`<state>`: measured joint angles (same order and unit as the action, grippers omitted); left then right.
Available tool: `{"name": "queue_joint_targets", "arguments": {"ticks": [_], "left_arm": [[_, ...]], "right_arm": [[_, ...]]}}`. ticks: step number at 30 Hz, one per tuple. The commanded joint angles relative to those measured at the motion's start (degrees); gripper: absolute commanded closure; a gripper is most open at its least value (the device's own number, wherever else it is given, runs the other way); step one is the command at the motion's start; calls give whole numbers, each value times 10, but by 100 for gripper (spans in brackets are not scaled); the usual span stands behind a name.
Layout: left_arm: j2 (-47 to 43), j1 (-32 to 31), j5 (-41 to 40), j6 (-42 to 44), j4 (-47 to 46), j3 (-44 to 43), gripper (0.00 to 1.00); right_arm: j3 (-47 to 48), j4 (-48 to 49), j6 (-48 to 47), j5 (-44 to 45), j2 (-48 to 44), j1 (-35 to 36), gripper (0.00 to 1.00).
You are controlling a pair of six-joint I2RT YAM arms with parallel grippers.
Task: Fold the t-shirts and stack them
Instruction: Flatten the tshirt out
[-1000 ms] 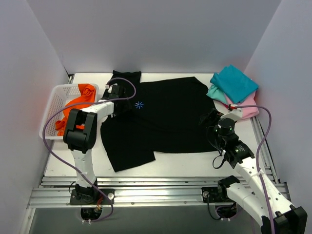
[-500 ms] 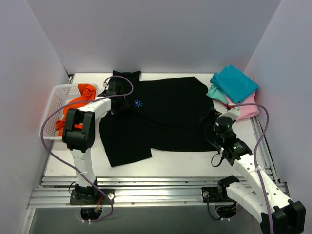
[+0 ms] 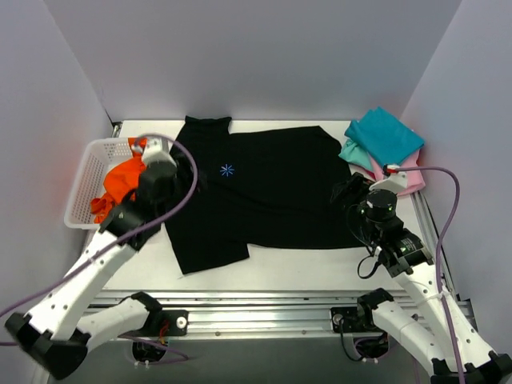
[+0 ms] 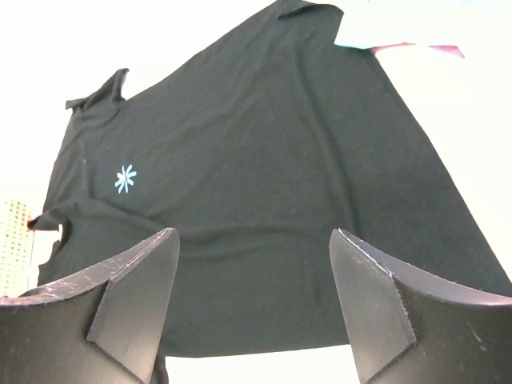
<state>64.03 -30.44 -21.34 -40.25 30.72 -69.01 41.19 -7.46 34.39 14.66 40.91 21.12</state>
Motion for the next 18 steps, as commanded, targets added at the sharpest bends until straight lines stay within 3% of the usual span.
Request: {"name": "queue_joint_targets", "arguments": {"ticks": [1, 8, 14, 18], "left_arm": [[-42, -63, -41, -80, 93, 109, 31], [-116, -168, -55, -230, 133, 296, 35], [-165, -183, -64, -279, 164, 388, 36], [-171, -183, -72, -286, 157, 397, 37]], "right_arm": [[20, -62, -2, -31, 28, 11, 28], [-37, -68, 25, -51, -43, 27, 28], [-40, -70, 31, -49, -39, 35, 28], [-46, -56, 31, -49, -26, 39, 28]]}}
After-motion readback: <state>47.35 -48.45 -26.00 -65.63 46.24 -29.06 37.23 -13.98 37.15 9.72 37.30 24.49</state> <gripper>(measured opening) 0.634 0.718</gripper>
